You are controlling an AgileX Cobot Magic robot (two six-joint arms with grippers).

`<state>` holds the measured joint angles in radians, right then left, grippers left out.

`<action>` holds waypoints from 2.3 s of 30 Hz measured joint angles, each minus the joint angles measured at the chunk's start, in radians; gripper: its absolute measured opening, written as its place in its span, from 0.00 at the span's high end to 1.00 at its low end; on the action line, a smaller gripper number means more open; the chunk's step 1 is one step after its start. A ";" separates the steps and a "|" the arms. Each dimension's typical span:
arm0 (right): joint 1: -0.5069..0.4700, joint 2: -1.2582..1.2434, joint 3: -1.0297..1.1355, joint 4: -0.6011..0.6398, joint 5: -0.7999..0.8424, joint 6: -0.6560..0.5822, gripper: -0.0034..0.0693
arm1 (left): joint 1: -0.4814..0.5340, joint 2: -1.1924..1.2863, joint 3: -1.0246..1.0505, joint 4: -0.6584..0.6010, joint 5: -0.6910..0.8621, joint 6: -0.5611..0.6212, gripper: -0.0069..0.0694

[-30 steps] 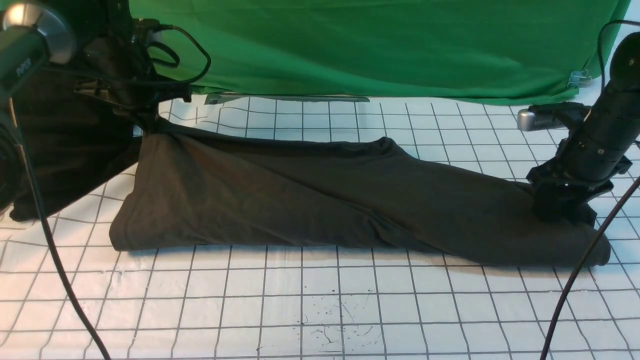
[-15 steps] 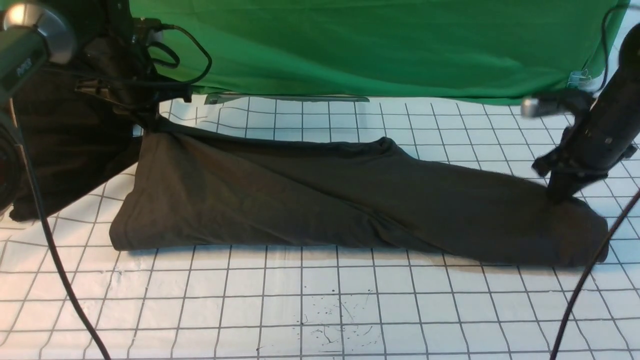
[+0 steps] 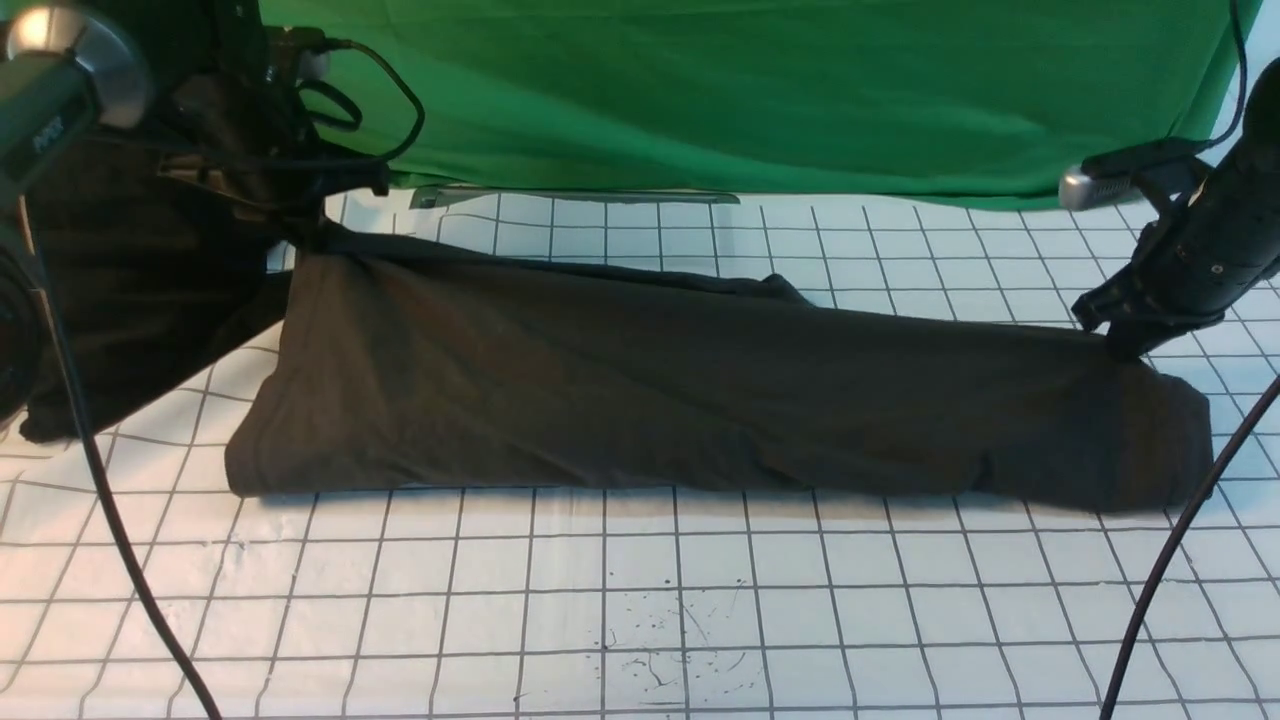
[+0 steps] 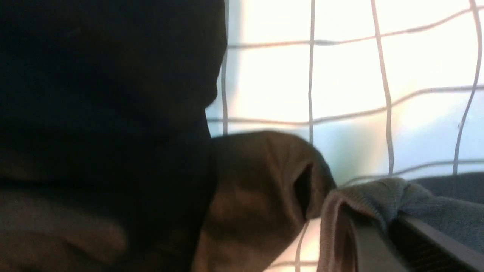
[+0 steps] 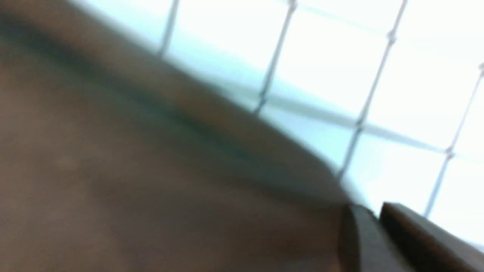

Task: Fold a long-sleeved shirt over a white checkered tablecloth.
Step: 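Fold the black garment in half by bringing its near edge over to the far edge, then pull the folded dark garment lengthwise by its ends to straighten it flat on the table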

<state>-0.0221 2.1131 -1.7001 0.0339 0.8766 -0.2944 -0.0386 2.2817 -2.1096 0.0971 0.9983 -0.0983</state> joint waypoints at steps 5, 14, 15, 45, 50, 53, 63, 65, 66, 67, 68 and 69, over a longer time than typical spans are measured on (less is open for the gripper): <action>0.000 -0.001 -0.020 -0.011 -0.004 0.012 0.52 | 0.000 0.000 0.000 -0.013 -0.024 0.002 0.85; 0.000 -0.001 -0.181 -0.011 0.246 0.045 0.59 | 0.000 0.000 0.000 0.028 -0.049 0.001 0.51; 0.000 -0.001 -0.205 -0.011 0.280 0.050 0.62 | 0.001 0.000 0.000 0.042 -0.049 0.000 0.45; -0.073 -0.294 0.313 0.010 0.192 0.198 0.24 | -0.103 -0.359 0.712 -0.195 -0.082 0.150 0.92; -0.080 -0.205 0.319 0.011 0.119 0.197 0.22 | -0.103 -0.347 0.783 -0.167 -0.173 0.150 0.92; -0.080 -0.140 0.319 0.031 0.086 0.188 0.23 | -0.103 -0.347 0.783 -0.155 -0.184 0.150 0.92; -0.102 -0.104 0.294 0.007 0.113 0.150 0.87 | -0.102 -0.347 0.783 -0.142 -0.187 0.150 0.91; -0.116 -0.106 0.276 -0.018 0.137 0.150 0.88 | -0.102 -0.347 0.783 -0.135 -0.187 0.150 0.91; -0.128 -0.108 0.266 -0.034 0.154 0.149 0.88 | -0.102 -0.347 0.783 -0.130 -0.187 0.150 0.91; -0.137 -0.109 0.261 -0.041 0.165 0.147 0.88 | -0.102 -0.347 0.783 -0.126 -0.186 0.150 0.91; -0.143 -0.109 0.259 -0.045 0.169 0.146 0.88 | -0.102 -0.347 0.783 -0.124 -0.186 0.150 0.91; -0.149 -0.110 0.258 -0.053 0.174 0.145 0.86 | -0.101 -0.347 0.783 -0.122 -0.186 0.150 0.91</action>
<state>-0.1709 2.0027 -1.4418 -0.0188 1.0510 -0.1492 -0.1401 1.9347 -1.3269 -0.0245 0.8120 0.0513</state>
